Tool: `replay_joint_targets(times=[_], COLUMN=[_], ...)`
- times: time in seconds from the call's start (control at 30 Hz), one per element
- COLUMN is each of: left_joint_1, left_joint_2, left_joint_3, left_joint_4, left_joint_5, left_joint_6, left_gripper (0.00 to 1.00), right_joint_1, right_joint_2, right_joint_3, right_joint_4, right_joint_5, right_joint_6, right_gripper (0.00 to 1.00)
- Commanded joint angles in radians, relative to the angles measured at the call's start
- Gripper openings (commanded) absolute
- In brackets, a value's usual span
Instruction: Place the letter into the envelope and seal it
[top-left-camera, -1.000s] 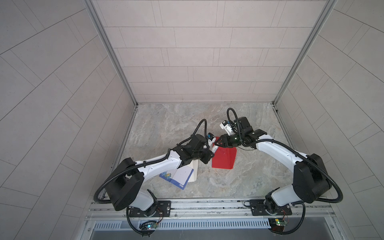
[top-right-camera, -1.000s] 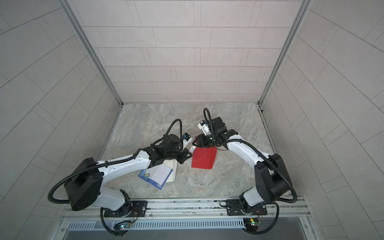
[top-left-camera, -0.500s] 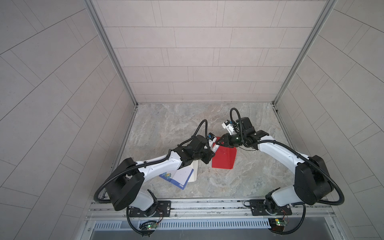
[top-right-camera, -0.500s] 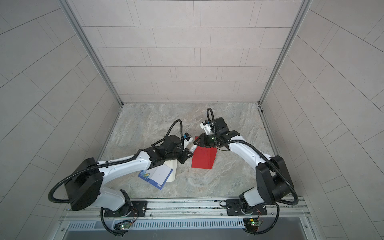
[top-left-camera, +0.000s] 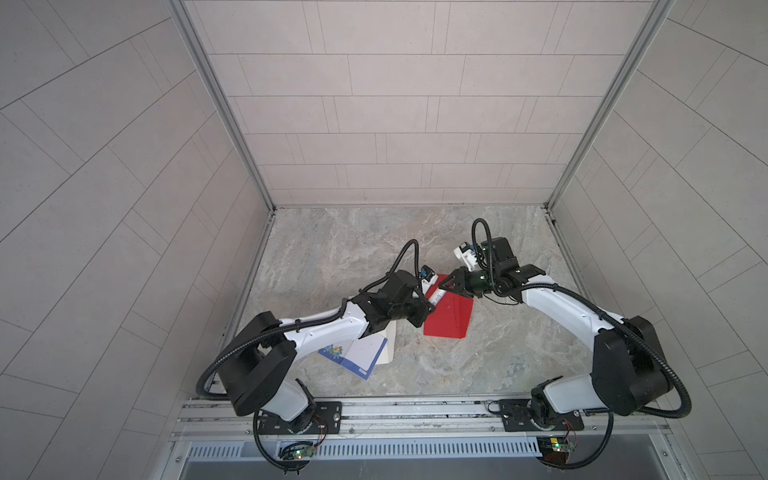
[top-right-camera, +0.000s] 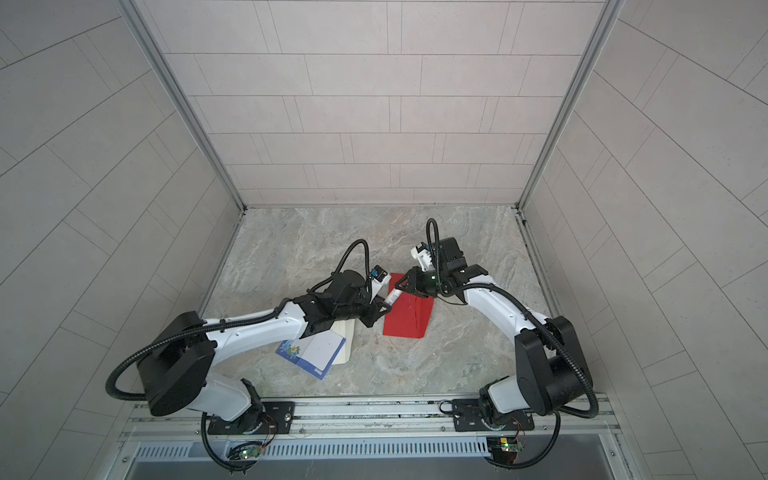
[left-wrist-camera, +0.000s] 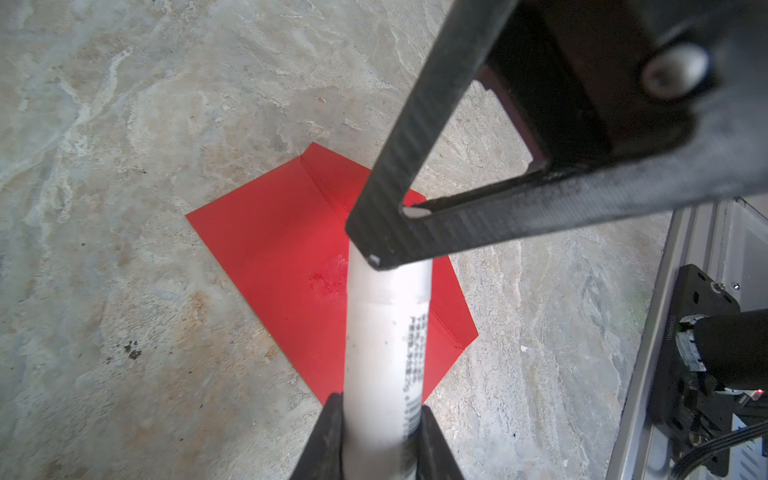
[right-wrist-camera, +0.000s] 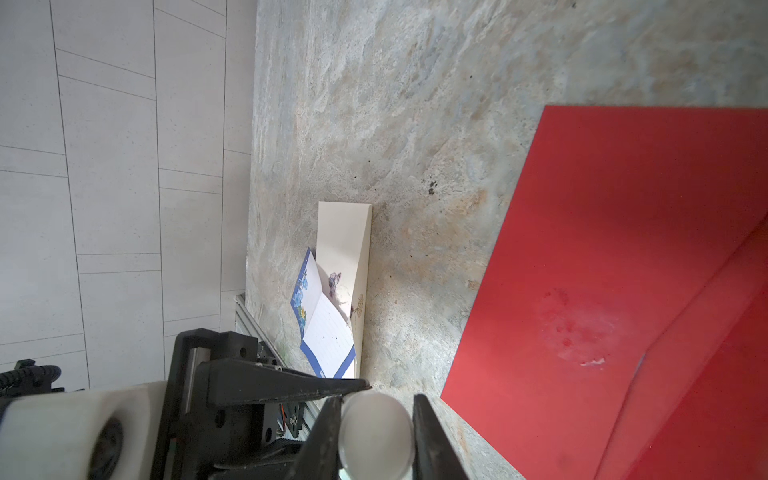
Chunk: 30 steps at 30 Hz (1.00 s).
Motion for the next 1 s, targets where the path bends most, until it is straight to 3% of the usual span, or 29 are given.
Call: replay_joint_targets(times=[0.0,0.17,0.3,0.37,0.97], left_joint_1=[0.014,0.01,0.01,0.01,0.01], left_joint_2=[0.02,0.049,0.078,0.094,0.126], left_joint_3=[0.013,0.04,0.092,0.119,0.165], left_joint_4=[-0.131,-0.146,-0.163,-0.173,-0.172], left_joint_5=[-0.045,0.014,0.081,0.097,0.181], left_joint_6=[0.022,0.038,0.051,0.054,0.065], left_gripper=[0.0,0.0,0.32,0.38,0.38], right_joint_1=[-0.054,-0.043,0.006,0.024,0.032], right_joint_2=[-0.037,-0.046,-0.044,-0.042,-0.009], right_joint_3=[-0.006,0.005,0.009,0.014,0.043], right_joint_4=[-0.009,-0.034,-0.043,-0.055,-0.06], right_joint_5=[0.175,0.122,0.067,0.056,0.0], right_joint_6=[0.007,-0.026,-0.055,-0.065,-0.065], right_gripper=[0.09,0.07,0.07,0.07,0.07])
